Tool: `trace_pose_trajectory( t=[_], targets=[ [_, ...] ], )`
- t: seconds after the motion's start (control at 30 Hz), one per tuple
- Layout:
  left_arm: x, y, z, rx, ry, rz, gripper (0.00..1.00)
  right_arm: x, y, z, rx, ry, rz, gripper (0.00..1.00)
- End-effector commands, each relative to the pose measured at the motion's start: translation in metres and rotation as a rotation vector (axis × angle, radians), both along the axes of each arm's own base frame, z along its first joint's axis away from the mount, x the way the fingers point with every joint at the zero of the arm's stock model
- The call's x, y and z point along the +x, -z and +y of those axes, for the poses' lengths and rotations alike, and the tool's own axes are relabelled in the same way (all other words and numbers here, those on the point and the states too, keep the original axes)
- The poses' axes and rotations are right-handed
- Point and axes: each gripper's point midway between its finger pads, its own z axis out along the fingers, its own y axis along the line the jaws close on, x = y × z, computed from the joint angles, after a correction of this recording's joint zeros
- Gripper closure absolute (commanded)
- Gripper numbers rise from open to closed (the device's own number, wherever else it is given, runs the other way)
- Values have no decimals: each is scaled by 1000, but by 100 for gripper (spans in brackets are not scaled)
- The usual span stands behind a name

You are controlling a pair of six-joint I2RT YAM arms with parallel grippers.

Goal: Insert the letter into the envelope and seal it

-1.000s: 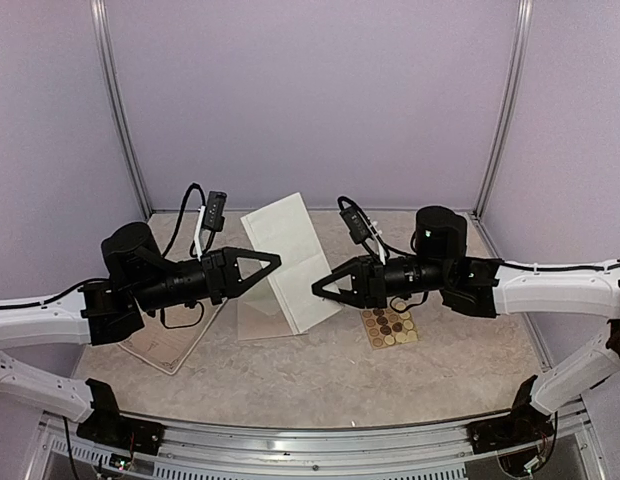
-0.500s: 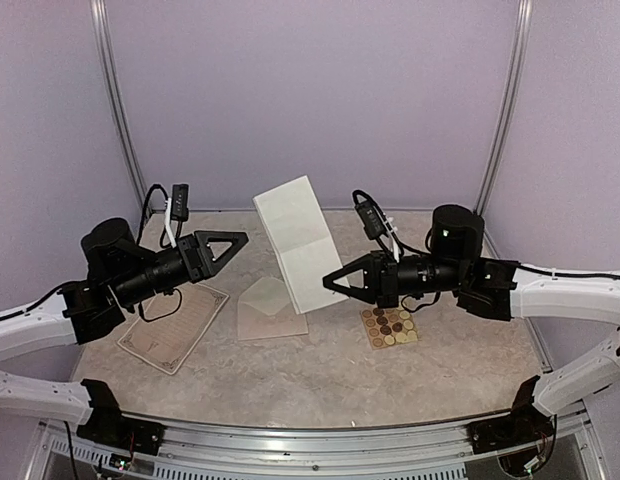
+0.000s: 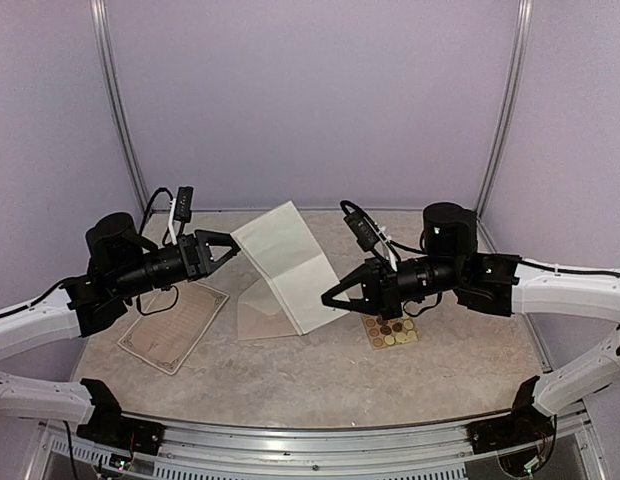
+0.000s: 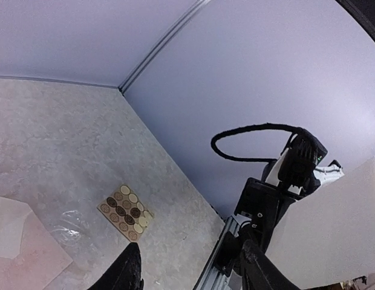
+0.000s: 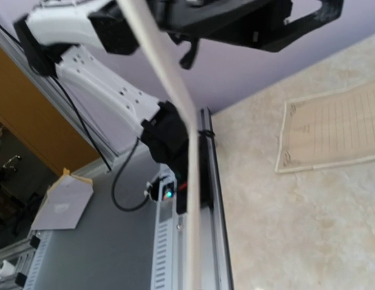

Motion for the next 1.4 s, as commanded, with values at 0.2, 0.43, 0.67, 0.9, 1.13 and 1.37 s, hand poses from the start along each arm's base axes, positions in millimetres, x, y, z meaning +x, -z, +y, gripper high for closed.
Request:
trace_pose_trajectory(
  t=[0.2, 0.43, 0.67, 0.9, 1.13, 1.37],
  targets=[
    [-65, -17, -72, 74, 378, -139, 44, -6, 7, 9, -44, -62, 12, 100],
    [-70, -4, -84, 91, 428, -120, 46, -8, 7, 11, -56, -70, 8, 100],
    [-78, -2, -93, 98, 480, -126, 66, -7, 9, 12, -68, -77, 6, 100],
    [-80, 2, -95, 99, 501, -122, 86, -4, 9, 12, -74, -49, -5, 100],
    [-76, 6, -92, 102, 461, -130, 100, 15, 6, 4, -88, 84, -31, 94],
    [-76, 0, -84, 85, 424, -151, 100, 52, -15, -33, 18, 289, 14, 38]
  ],
)
